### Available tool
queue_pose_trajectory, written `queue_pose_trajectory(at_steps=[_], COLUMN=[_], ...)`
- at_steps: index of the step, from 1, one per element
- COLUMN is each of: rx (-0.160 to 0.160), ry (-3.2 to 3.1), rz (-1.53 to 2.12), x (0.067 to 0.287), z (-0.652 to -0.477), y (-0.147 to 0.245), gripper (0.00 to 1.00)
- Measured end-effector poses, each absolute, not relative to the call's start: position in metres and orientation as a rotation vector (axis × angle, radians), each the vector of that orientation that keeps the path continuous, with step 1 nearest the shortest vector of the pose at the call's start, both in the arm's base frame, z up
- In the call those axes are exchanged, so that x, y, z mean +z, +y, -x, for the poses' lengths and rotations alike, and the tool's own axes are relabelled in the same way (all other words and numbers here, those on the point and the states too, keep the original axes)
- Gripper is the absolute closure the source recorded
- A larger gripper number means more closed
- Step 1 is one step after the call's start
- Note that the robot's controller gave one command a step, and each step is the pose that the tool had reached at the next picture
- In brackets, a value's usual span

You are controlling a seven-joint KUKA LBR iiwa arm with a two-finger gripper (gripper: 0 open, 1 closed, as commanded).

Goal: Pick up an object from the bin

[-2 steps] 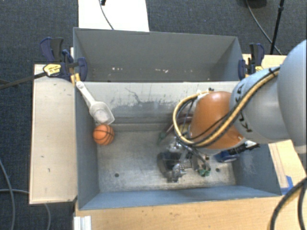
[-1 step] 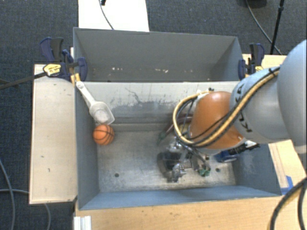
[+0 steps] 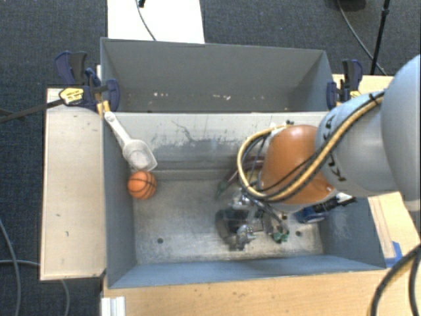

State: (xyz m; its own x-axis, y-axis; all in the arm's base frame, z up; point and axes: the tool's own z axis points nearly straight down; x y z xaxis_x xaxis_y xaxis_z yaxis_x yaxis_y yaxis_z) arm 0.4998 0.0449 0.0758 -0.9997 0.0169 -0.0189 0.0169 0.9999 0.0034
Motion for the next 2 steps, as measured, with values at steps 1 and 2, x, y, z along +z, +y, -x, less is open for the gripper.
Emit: queue_pose_trajectory(at_steps=[1,2], rx=[0.002,0.000], ry=[3.137,3.143], rz=[-0.027,-0.028], x=[0.0799,0.0879], z=[-0.4975,-0.4963], y=[0.0445,0.0441], gripper=[1.00,1.00])
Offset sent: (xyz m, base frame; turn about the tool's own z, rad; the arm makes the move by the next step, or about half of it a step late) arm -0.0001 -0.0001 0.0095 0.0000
